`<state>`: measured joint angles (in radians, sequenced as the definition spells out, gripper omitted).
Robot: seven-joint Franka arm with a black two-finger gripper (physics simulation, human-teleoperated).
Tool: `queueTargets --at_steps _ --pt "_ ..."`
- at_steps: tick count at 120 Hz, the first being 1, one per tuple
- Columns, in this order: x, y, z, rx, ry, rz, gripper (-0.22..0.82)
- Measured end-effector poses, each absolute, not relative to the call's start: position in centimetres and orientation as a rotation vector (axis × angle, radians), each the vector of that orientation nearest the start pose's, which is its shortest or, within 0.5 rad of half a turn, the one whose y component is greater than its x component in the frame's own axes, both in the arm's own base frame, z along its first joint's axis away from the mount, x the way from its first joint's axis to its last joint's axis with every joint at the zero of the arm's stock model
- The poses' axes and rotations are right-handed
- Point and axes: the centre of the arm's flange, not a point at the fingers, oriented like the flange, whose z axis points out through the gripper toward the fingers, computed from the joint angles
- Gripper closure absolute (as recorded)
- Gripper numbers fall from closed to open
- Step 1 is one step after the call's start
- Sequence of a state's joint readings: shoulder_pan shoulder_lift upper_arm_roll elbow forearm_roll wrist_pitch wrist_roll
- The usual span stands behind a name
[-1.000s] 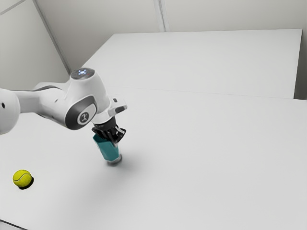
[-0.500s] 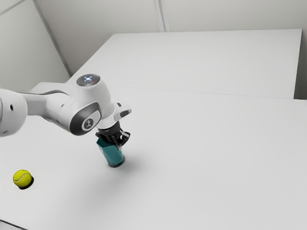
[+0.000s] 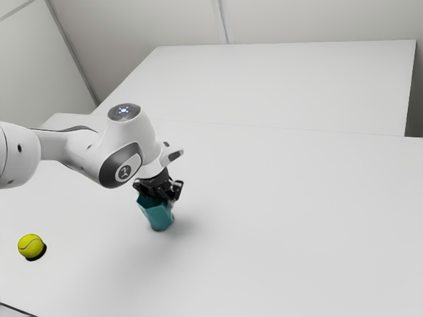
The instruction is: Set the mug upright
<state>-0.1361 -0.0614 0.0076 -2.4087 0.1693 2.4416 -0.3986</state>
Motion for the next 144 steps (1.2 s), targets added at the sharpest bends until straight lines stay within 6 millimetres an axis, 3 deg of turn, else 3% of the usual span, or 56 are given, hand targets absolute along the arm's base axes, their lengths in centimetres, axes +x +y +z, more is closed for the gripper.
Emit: queueTargets --at_steps 19,44,72,105,144 --pt "48.9 -6.3 35.3 -3.047 -0.243 -0.216 0.26" --pt "48.9 -6.3 37.0 -3.051 -0.253 -0.272 0.11" --pt "49.1 -6.3 39.7 -3.054 -0.264 -0.336 0.04" --pt "51.9 -6.6 46.9 -3.064 -0.318 -0.302 0.02" --pt "54.1 -7.1 52.5 -3.05 -0.302 -0.165 0.02"
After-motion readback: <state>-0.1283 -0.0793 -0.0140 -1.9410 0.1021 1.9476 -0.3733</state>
